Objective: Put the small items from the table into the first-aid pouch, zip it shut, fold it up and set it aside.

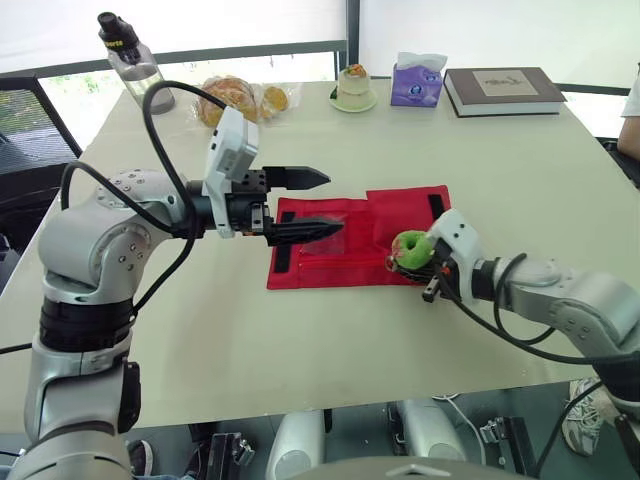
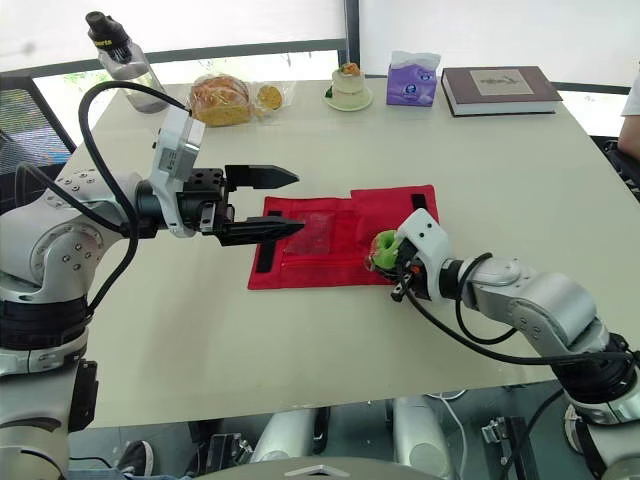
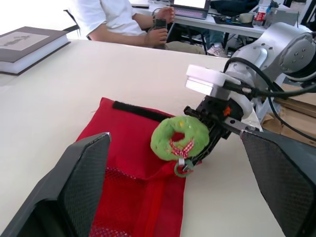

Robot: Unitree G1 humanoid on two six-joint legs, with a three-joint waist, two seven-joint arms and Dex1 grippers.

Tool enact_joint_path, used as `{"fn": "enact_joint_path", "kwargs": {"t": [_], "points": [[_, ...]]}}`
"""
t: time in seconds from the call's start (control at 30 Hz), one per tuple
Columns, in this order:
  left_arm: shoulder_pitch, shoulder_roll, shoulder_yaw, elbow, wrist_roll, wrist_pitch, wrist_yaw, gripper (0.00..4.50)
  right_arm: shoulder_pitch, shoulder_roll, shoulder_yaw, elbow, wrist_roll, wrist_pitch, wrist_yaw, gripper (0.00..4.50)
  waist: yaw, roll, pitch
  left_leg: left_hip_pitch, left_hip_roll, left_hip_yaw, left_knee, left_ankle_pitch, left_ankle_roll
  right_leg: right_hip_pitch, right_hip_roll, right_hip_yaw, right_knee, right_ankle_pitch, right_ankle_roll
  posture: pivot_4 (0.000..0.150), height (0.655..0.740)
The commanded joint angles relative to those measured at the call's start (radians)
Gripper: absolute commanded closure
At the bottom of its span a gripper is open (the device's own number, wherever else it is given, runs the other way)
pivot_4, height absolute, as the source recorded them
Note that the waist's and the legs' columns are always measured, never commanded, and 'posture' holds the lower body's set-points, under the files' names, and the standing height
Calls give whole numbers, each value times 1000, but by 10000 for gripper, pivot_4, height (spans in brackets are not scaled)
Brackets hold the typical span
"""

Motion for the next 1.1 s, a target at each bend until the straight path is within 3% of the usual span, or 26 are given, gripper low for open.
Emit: {"fn": "enact_joint_path", "kwargs": {"t": [0.03,0.1,0.13,0.2,0.33,0.47,0.83,1.1], "points": [[17,17,52,-45,-29,6,26,0,-27,24,8,11,-85,-36,30,44484,0,0,0,0,0,0,0,0,0,0,0,0,0,0,0,1500,7400],[35,20,64,-53,-38,12,37,0,-27,47,-22,20,-105,-39,24,44484,1,0,0,0,0,0,0,0,0,0,0,-1,0,1,-2,1500,7400],[44,21,68,-55,-41,14,43,0,-28,57,-38,25,-112,-38,25,39668,1,0,0,0,0,0,0,0,0,0,0,-1,0,1,-2,1500,7400],[57,23,72,-57,-43,15,52,0,-30,65,-59,26,-125,-43,40,35074,1,0,0,0,0,0,0,0,0,0,0,0,0,1,-2,1500,7400],[74,20,80,-54,-51,18,68,0,-33,87,-93,13,-134,-45,66,16051,2,0,0,0,0,0,0,0,0,0,0,-1,0,1,-2,1500,7400],[83,16,85,-54,-56,20,76,0,-35,108,-106,0,-154,-39,69,252,2,0,0,0,0,0,0,0,0,0,0,-1,1,1,-2,1500,7400],[198,36,142,1,-45,48,146,0,29,97,-187,-82,-113,-80,194,252,0,0,0,0,0,0,0,0,0,0,0,-1,1,1,-2,1500,7400],[320,-23,224,92,-45,215,389,0,161,2,-401,-142,-47,-231,369,252,5,0,0,0,0,-1,0,0,0,0,-1,-1,1,1,-2,1500,7400]]}}
